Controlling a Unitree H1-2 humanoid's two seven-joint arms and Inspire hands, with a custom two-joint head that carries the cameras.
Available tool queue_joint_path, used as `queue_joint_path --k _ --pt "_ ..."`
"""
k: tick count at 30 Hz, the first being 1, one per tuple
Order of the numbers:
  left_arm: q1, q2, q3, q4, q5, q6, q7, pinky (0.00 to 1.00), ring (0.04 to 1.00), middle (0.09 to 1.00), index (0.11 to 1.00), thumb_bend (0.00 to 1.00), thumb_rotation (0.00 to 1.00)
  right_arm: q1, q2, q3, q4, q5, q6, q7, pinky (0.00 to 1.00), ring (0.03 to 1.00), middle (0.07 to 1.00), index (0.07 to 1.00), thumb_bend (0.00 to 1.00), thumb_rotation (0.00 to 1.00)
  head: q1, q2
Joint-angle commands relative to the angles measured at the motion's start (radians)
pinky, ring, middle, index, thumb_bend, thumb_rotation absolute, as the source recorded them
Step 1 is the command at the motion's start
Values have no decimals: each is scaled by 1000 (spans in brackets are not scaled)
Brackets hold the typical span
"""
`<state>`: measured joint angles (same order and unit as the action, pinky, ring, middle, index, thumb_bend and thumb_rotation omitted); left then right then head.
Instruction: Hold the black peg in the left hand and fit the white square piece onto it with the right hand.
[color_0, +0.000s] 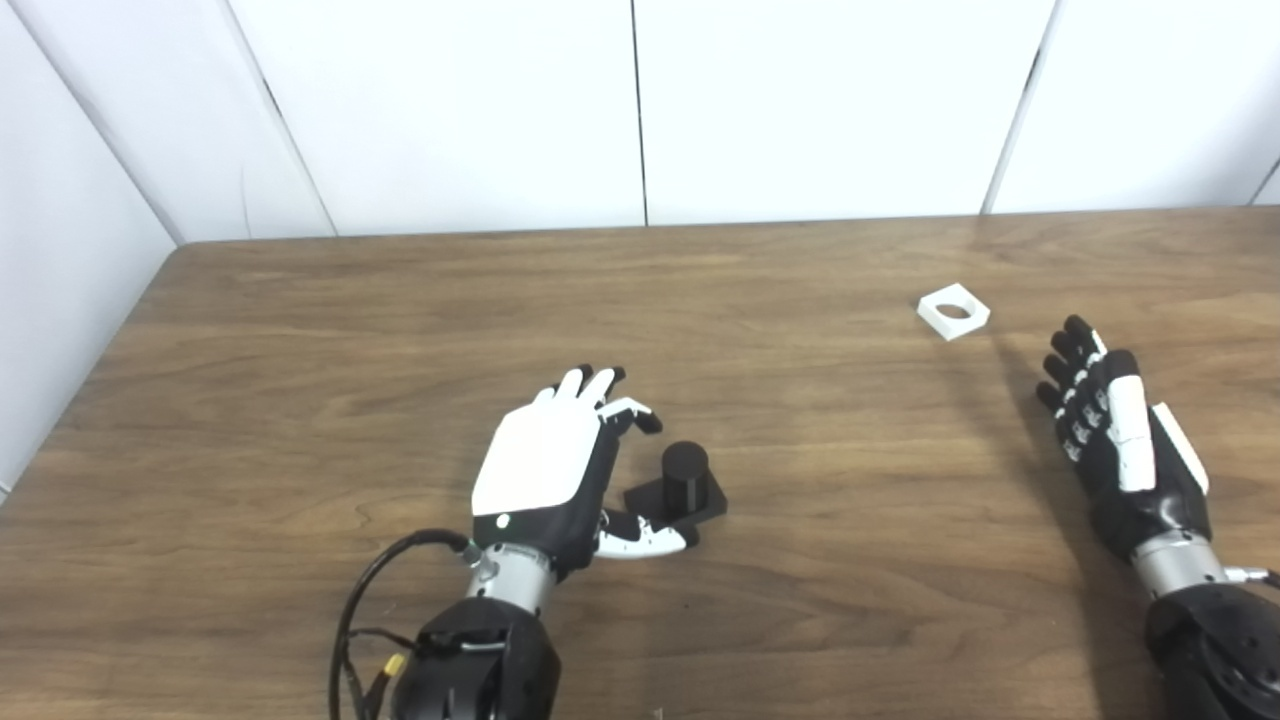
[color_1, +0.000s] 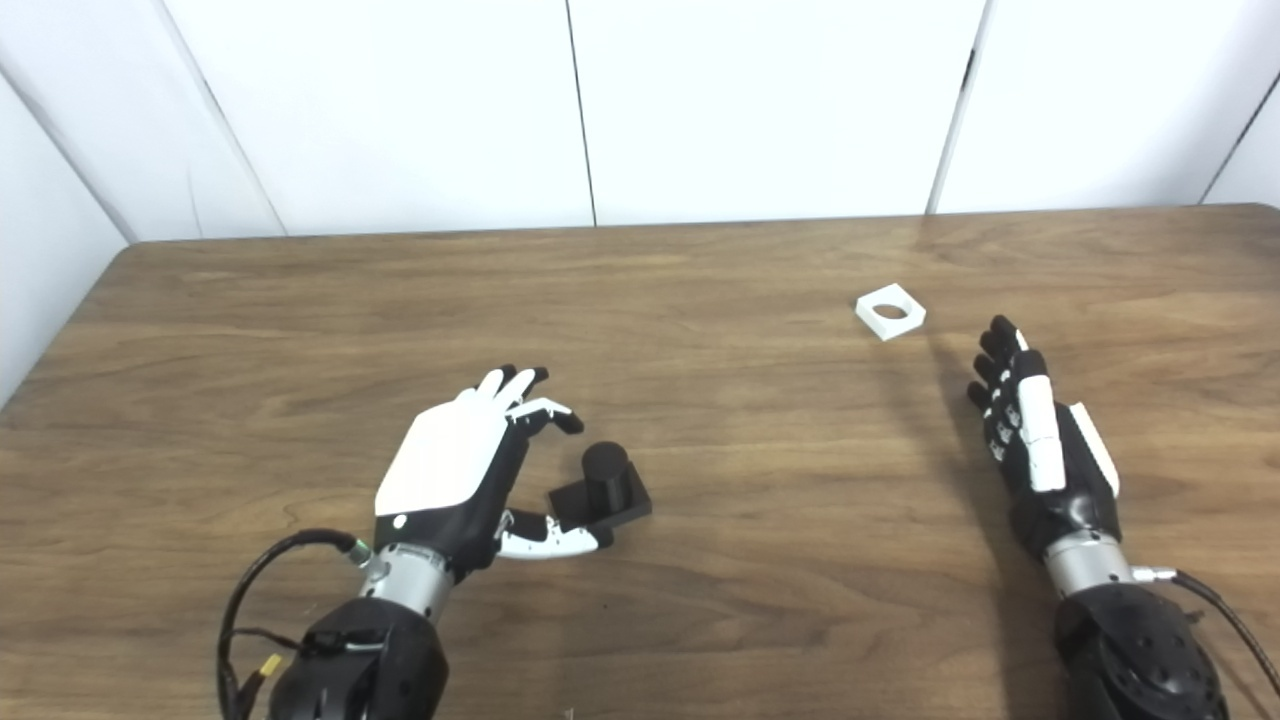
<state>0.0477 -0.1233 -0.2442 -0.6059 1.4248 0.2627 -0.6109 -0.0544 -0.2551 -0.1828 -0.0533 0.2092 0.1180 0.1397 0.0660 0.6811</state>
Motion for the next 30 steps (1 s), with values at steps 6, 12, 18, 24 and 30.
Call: queue_joint_path --k 6,12,18,24,30 --pt "-28 -87 30 -4 51 24 5 912 1000 1000 755 874 296 -27 -11 -3 -11 4 -25 5 1000 1000 1000 1000 648 1000 -2 3" --pt "-40 -98 33 28 81 45 -14 981 1000 1000 780 848 261 -23 -15 -7 -15 6 -26 7 1000 1000 1000 1000 633 1000 1 4" --pt "-49 -100 37 52 91 65 -33 994 1000 1000 787 857 249 -21 -17 -8 -17 5 -25 5 1000 1000 1000 1000 612 1000 5 8" --pt "-60 -77 35 94 86 75 -35 1000 1000 1000 771 855 256 -21 -19 -11 -17 12 -26 10 1000 1000 1000 1000 622 1000 5 10" --pt "-67 -54 27 145 79 66 4 1000 1000 1000 724 864 250 -19 -21 -11 -28 16 -12 12 1000 1000 1000 1000 629 1000 1 11"
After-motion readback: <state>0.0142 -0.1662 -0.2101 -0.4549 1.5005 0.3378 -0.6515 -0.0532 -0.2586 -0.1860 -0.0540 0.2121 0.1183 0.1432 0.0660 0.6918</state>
